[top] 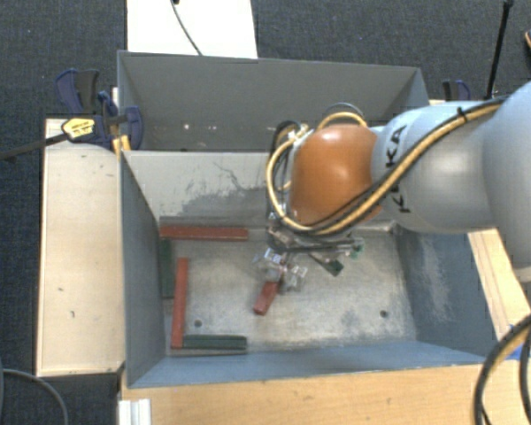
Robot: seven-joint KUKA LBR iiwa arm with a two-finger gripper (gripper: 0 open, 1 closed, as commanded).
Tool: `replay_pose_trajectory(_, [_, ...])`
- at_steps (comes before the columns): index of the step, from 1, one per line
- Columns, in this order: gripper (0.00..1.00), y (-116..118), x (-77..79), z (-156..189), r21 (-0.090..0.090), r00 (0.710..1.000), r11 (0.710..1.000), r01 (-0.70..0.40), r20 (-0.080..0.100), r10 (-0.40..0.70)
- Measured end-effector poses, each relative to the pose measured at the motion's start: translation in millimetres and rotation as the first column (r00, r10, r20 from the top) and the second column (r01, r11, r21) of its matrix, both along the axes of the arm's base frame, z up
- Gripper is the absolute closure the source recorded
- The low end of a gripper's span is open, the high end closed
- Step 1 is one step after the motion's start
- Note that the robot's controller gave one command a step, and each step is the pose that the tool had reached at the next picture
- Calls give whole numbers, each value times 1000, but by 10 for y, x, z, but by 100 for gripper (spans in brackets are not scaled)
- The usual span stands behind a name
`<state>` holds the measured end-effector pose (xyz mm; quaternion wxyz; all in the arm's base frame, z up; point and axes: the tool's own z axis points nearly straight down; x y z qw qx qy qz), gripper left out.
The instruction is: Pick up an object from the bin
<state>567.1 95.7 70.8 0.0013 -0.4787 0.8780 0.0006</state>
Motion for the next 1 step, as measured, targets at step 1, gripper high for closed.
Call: replay_pose_trajectory(1, [100, 141, -186, 1347, 1, 999, 999, 39, 7, -39])
